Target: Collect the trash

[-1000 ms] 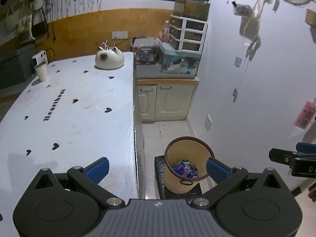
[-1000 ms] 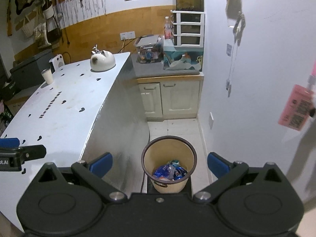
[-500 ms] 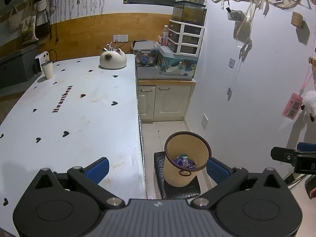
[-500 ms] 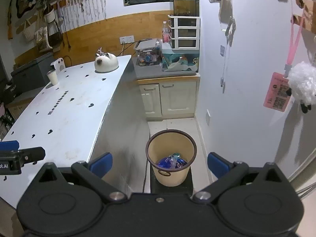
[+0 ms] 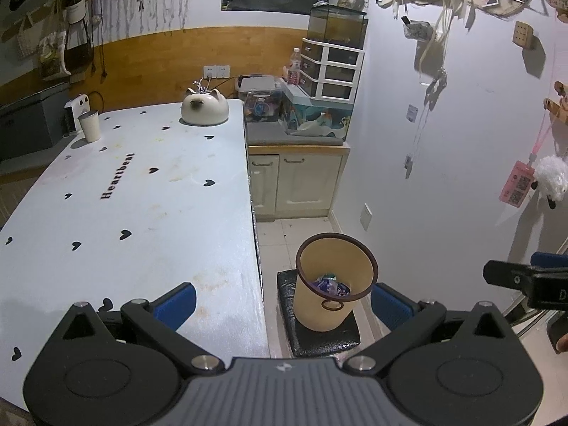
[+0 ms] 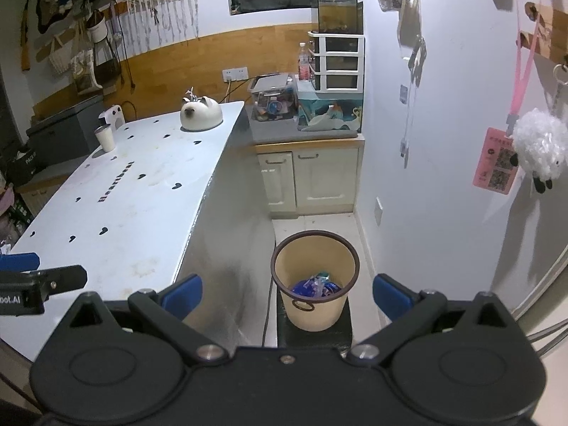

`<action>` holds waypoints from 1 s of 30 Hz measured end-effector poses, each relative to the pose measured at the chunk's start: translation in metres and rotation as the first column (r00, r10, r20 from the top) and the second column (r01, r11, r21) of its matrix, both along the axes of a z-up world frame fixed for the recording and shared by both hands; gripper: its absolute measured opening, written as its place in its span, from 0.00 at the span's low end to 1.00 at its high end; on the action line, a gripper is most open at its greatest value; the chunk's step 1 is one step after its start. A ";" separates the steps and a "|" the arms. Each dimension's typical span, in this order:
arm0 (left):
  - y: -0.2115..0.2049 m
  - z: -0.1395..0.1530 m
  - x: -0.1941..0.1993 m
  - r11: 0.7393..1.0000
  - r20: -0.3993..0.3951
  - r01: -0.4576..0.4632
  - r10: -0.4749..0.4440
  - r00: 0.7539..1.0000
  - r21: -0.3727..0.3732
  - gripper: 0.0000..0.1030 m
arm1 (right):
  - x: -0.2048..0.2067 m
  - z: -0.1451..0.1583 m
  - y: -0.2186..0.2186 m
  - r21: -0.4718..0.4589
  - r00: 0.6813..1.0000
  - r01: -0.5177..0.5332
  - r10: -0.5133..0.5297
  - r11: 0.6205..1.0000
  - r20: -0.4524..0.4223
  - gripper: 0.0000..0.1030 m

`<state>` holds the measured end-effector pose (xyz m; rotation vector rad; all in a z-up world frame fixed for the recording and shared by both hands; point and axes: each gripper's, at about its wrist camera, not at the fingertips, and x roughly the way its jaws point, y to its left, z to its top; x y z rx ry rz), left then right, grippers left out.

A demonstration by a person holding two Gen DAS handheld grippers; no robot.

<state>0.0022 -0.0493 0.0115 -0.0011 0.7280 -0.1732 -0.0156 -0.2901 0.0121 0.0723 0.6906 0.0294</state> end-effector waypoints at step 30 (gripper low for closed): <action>0.004 0.005 -0.010 0.999 0.003 -0.039 0.039 0.999 -0.004 1.00 | -0.004 0.002 0.007 -0.022 0.999 -0.042 0.042 0.999 0.012 1.00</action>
